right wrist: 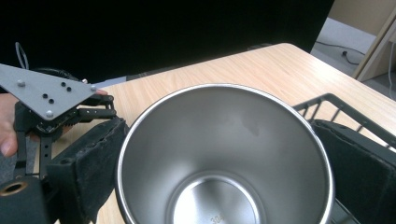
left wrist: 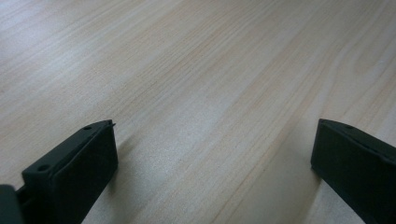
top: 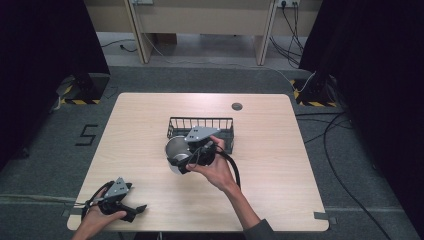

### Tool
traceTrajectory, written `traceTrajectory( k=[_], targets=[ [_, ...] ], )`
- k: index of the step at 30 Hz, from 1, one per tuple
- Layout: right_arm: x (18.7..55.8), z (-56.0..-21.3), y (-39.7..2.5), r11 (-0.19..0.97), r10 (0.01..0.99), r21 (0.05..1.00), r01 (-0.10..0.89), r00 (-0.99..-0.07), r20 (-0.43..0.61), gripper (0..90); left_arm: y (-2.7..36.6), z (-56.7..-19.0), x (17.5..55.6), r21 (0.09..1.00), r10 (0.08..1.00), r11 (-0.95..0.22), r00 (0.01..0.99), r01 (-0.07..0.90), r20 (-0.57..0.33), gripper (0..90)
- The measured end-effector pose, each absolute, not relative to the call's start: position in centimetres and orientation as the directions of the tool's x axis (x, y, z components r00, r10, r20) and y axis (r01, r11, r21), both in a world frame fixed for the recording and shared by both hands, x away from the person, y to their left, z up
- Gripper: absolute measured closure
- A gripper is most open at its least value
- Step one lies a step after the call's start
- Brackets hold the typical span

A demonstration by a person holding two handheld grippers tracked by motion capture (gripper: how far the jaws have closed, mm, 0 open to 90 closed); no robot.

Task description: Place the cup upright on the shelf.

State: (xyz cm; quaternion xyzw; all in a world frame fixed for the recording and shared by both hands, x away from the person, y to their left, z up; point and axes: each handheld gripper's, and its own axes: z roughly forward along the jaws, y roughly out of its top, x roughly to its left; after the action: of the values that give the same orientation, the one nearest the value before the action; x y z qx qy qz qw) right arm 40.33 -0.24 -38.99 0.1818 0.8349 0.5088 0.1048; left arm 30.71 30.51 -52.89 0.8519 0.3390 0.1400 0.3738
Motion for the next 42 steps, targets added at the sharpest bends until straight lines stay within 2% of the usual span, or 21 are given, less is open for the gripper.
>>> traceTrajectory(
  k=[18, 42],
  targets=[
    [41.4, -35.9, -3.1, 0.405, 0.459, 0.893, 0.197, -0.888, -0.012, 6.1, 30.5, -52.9, 30.8, 0.730, 0.683, -0.491, 0.730, 0.475, -0.016, 0.0],
    [48.1, -33.7, -3.7, 0.421, 0.543, 0.869, 0.259, -0.840, -0.013, 6.1, 30.5, -52.9, 30.9, 0.731, 0.682, -0.492, 0.731, 0.473, -0.015, 0.0]
  ],
)
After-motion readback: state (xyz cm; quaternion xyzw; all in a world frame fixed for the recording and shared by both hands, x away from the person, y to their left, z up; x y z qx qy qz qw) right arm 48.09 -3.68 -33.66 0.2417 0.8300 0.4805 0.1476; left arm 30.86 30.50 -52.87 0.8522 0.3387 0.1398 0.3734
